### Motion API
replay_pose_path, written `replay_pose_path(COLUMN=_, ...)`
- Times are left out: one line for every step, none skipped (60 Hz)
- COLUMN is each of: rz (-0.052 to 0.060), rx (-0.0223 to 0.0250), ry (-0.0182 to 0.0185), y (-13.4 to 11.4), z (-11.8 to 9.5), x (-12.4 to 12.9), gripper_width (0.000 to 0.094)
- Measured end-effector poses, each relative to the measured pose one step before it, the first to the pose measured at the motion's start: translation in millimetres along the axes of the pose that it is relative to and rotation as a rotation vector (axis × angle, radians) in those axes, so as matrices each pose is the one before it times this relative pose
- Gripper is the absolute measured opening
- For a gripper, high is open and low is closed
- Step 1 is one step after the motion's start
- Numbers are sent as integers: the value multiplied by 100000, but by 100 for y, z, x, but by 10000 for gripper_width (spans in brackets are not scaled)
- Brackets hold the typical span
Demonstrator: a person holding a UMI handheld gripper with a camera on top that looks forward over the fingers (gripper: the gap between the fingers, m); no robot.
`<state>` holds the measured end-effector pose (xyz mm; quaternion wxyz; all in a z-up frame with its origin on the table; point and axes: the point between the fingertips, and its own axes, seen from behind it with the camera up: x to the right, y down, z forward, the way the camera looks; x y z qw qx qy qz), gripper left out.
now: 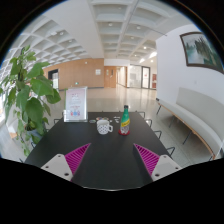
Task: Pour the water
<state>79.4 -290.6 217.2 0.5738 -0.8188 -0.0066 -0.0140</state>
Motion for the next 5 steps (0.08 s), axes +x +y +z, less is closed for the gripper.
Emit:
replay_pose_path(rz=270, rx=324, ry=-68, y=-55, z=-183, x=-39, gripper_width=856)
replay_pose_path(rz=0, rx=260, ry=-155, y=-34, z=-173, x=-43, gripper_width=857)
replay_pose_path(rz=-269, rx=175, ry=-242, y=-36, z=-122, x=-45, gripper_width=857)
replay_pose_path(rz=-403, rx=34, ry=-237, y=-29, z=-136, x=-60, gripper_width=859)
replay_pose_path(rz=-431, rx=-103, ry=-316, y=-1, z=-72, x=-89, gripper_width=858)
